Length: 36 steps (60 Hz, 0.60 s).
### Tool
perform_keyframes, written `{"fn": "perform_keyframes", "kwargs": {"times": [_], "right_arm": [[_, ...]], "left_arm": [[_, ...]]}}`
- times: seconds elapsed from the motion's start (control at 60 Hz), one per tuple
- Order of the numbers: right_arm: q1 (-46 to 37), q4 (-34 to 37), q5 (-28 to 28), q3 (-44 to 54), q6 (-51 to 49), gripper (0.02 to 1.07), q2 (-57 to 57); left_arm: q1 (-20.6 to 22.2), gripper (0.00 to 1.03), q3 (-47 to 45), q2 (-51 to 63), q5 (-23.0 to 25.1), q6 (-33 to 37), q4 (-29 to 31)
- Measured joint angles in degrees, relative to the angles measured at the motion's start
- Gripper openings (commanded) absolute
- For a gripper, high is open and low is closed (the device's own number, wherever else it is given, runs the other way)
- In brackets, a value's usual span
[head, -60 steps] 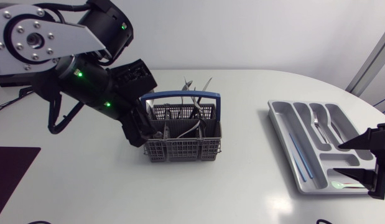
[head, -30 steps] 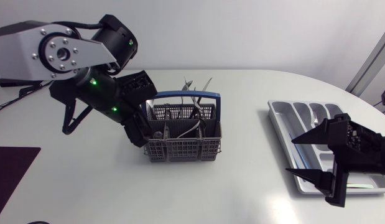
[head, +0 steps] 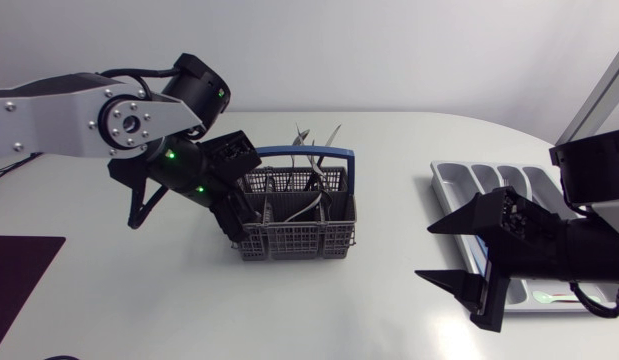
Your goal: Sort the cutlery from the basket into the organizer compartments.
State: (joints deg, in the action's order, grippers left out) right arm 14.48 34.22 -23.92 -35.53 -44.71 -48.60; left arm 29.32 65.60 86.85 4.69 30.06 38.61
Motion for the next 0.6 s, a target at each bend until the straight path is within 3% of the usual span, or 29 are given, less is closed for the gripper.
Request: {"fn": "perform_keyframes", "kwargs": {"times": [0.317, 0.6], "right_arm": [[0.76, -0.28, 0.02, 1.11, 1.14, 0.89, -0.17], [2.43, -1.46, 0.79, 1.90, 2.19, 0.89, -0.07]], "left_arm": [[-1.36, 0.42, -0.11, 2.19, 2.60, 0.02, -0.42], [-1.36, 0.24, -0.11, 2.95, 3.74, 0.00, -1.33]]}}
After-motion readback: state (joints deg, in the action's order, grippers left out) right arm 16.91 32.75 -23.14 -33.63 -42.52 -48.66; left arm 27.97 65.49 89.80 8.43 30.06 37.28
